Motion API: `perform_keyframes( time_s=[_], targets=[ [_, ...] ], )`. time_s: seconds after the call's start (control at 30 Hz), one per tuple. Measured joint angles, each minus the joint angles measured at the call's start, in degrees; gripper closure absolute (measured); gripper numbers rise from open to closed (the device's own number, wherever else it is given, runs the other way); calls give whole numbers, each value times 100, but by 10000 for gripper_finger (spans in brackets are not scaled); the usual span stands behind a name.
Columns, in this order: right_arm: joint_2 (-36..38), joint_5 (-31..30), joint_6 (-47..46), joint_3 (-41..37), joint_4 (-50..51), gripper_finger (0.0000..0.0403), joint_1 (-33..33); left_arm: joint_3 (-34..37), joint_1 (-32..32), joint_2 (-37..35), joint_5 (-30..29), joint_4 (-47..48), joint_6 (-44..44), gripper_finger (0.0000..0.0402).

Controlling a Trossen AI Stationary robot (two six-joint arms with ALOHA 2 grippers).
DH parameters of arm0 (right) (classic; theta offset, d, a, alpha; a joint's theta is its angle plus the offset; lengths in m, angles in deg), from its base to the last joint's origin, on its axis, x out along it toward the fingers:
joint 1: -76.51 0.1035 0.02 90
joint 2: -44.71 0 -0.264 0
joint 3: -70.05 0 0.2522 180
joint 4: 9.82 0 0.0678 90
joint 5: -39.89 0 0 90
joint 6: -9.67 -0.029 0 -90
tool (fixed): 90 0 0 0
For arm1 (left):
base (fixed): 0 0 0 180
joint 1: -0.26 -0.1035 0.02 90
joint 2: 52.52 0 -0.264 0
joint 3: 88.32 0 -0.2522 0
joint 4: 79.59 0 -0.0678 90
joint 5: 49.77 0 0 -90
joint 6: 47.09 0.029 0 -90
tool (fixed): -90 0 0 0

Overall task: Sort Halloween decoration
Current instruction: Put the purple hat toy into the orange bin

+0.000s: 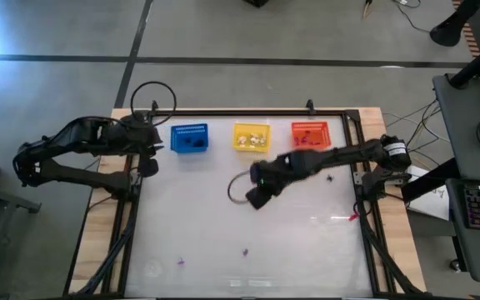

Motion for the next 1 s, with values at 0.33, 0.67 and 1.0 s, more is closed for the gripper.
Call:
perform_keyframes(
  time_s=[0.33, 0.67, 1.0],
  targets=[
    [-109, -950, -1166, -1, -552, 305, 1344, 4, 0, -129, 325, -16, 60, 345],
    [-706, -801, -678, -5, -1551, 311, 1808, 13, 9, -87, 638, -53, 44, 345],
    [-1493, -1057, -3212, 97, -2090, 275, 2130, 13, 9, -70, 721, -56, 61, 345]
  ],
)
